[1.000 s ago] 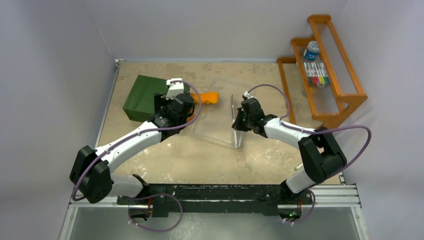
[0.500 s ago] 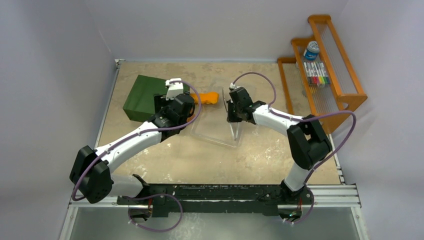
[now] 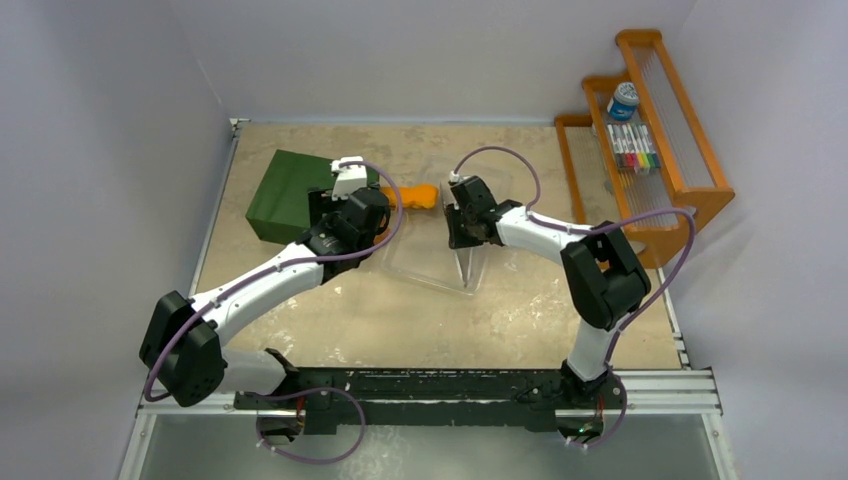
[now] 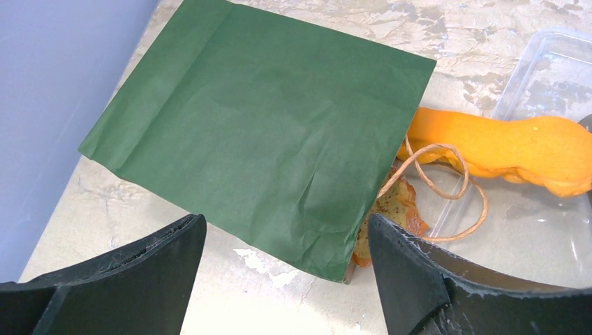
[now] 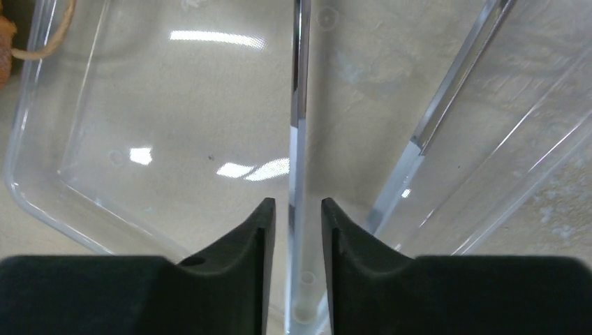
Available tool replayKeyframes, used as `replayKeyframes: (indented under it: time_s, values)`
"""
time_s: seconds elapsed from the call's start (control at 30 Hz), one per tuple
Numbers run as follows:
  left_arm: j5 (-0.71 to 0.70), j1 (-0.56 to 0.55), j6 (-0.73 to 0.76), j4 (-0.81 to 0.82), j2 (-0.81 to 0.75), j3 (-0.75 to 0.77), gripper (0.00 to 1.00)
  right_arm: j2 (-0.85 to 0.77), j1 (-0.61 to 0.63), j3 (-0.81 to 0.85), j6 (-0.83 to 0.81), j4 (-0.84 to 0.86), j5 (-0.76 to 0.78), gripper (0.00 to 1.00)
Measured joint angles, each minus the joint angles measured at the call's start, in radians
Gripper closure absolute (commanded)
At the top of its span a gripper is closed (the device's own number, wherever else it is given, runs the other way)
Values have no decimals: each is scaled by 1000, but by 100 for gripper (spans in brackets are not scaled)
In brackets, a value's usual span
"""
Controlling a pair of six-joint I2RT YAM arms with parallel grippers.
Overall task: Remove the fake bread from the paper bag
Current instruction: Place the clamp in the container, then pick up the clamp from the container.
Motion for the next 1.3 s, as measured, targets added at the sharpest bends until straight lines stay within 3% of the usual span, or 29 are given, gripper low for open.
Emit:
replayKeyframes:
  time_s: [0.07,0.1,0.47,0.63,0.7,0.83,1.1,1.3]
  values:
    - [0,0,0,0,2,0,14,-2,5,-1,-6,4,3,2]
    - [0,0,0,0,2,0,14,-3,8,-3,-11,8,6,0]
    - [0,0,2,-1,21,9,13,-116,60,-13,-34,12,75,0]
    - [0,0,2,-5,21,64,1,-219,82,23,-53,14,150,0]
    - [2,0,2,3,16,82,0,-266,85,24,-37,50,197,0]
    - [8,0,-10,38,-21,83,2,-317,68,23,-26,165,223,8]
    - [36,8,-32,90,-129,59,6,-209,49,35,-4,135,259,0]
    - [37,25,-48,73,-147,55,11,-249,53,-135,21,133,268,0]
